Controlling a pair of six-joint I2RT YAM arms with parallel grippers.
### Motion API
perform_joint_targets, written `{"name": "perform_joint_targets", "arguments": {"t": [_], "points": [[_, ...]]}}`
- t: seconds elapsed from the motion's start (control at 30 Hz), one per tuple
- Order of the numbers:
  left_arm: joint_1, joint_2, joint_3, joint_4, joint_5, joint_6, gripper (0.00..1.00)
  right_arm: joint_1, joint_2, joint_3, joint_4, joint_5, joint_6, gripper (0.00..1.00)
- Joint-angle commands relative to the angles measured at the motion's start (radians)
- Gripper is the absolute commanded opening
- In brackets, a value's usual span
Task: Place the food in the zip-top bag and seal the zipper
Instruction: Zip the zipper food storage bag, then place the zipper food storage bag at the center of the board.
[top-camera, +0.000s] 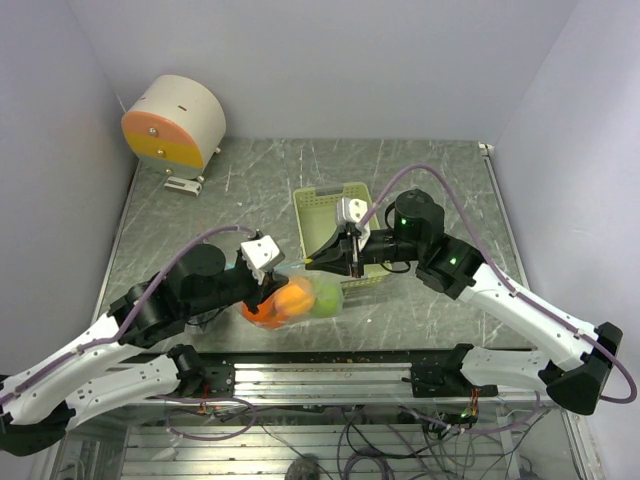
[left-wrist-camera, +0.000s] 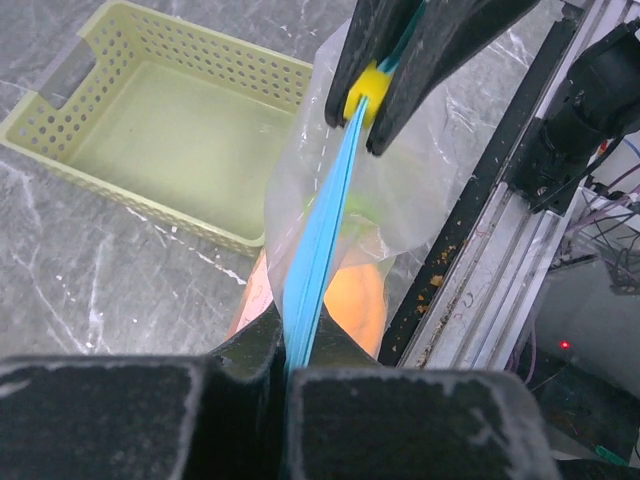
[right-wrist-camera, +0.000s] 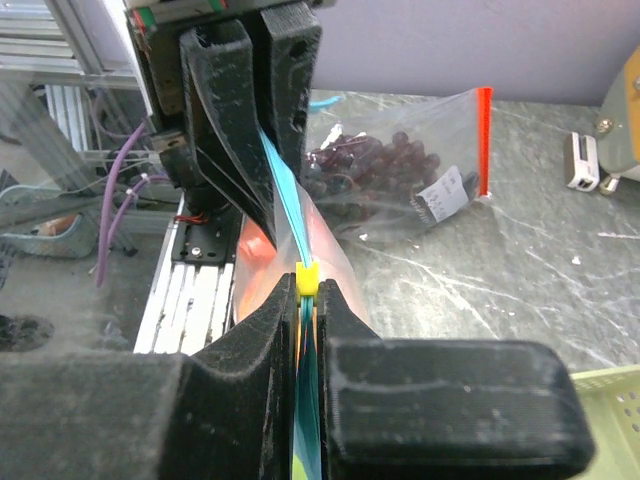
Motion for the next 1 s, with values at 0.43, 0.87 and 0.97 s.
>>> {"name": "perform_joint_targets", "arguments": {"t": [0.43, 0.87, 0.97], "points": [[0.003, -0.178, 0.063, -0.159, -0.215, -0.017, 0.07, -0.023, -0.084, -0.051, -0.024, 0.288, -0.050, 0.00], [0.003, -0.110, -0.032, 0.048, -0.416, -0.087, 0.07, -0.025, -0.083, 0.001, 0.105, 0.730, 0.241, 0.98], [0.003, -0.052, -0.057, 0.140, -0.550, -0.133, 0.07, -0.027, -0.053, 0.030, 0.055, 0.874, 0.309, 1.00]]}}
